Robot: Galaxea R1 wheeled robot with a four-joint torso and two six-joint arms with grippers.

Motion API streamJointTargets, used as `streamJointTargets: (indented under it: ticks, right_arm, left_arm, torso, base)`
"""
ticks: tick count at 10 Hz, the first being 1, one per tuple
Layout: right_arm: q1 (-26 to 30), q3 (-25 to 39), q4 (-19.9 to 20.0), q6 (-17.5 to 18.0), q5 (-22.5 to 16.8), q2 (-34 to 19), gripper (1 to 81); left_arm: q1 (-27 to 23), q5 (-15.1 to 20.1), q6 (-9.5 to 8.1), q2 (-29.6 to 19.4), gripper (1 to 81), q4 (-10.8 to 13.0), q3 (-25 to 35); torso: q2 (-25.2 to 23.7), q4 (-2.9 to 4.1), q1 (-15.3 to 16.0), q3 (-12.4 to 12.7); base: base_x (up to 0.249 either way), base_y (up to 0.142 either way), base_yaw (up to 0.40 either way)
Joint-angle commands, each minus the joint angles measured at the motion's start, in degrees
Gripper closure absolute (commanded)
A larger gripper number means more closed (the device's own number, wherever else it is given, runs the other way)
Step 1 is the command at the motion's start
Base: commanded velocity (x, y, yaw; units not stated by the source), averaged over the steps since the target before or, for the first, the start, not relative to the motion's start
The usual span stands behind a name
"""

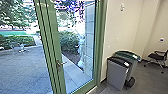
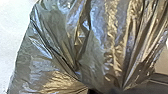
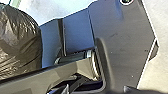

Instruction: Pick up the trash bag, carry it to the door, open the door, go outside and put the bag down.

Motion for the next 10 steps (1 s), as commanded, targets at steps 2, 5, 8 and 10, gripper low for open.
streamJointTargets:
  ticks: [2, 5, 8, 10]
  right_arm:
    - [2.34, 0.21, -0.95, -0.21, -3.09, 1.08, 1.0]
    - [2.34, 0.11, -0.95, -0.21, -3.01, 0.99, 1.0]
    - [2.34, 0.11, -0.95, -0.21, -3.01, 0.99, 1.0]
    - [2.25, 0.11, -0.95, -0.21, -3.01, 0.99, 1.0]
  left_arm:
    - [-3.40, 3.10, 0.30, -0.29, 81.1, 0.60, 0.08]
    - [-3.49, 3.19, 0.30, -0.20, 81.1, 0.60, 0.08]
    - [-3.40, 3.19, 0.30, -0.29, 81.1, 0.60, 0.08]
    - [-3.40, 3.19, 0.30, -0.20, 81.1, 0.60, 0.08]
  torso:
    - [0.00, 0.00, 0.00, 0.00]
    - [0.00, 0.00, -0.02, 0.00]
    - [0.00, 0.00, -0.02, 0.00]
    - [0.00, 0.00, -0.02, 0.00]
  base:
    - [0.138, 0.000, 0.000]
    - [0.138, 0.000, 0.000]
    - [0.148, 0.000, 0.000]
    - [0.162, 0.069, 0.000]
